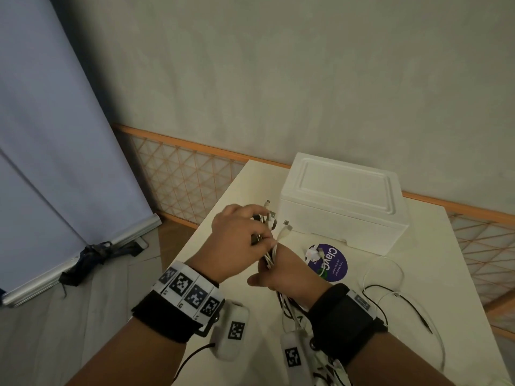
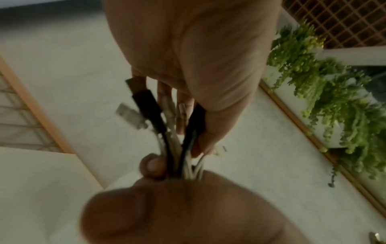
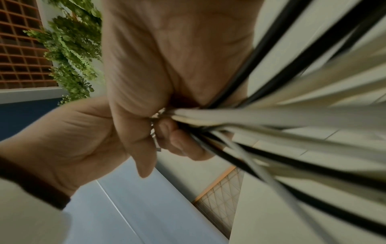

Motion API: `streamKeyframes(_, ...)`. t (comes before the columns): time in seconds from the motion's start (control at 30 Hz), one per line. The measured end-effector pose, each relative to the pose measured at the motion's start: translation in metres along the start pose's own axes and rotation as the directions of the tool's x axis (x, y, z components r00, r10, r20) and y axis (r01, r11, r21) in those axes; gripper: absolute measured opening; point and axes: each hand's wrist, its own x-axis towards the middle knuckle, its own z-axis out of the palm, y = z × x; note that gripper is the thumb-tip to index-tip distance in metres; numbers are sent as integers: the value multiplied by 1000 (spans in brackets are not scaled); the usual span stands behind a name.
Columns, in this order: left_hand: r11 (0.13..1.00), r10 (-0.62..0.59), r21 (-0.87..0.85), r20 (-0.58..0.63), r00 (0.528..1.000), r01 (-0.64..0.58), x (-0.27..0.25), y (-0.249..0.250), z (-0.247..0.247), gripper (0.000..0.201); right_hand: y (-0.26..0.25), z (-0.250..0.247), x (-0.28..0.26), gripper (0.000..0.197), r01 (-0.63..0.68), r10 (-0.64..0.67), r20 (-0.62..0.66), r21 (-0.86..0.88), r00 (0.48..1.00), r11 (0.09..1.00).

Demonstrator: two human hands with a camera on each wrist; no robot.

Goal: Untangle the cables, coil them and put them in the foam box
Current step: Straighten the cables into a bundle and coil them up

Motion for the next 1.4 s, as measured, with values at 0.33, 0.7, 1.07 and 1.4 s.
streamKeyframes(0.33,996,-92,31,88,992,89,0,3,3,11,7,0,5,22,19,-22,-19,-157,1000,987)
streamKeyframes(0.7,727,-330,-651,-51,942,220,1,-8,-4,17,10,0,5,34,54,-72,-82,-210,994,976)
streamKeyframes(1.07,265,-300,-888,294,907,376,17,-21,3,16,12,2,2,21,139,-150,-67,-151,986,979)
streamKeyframes(1.4,52,-495,-950,244,834,309,9,-44,21,63,14,-2,4,31,164,-188,-224,-121,956,979)
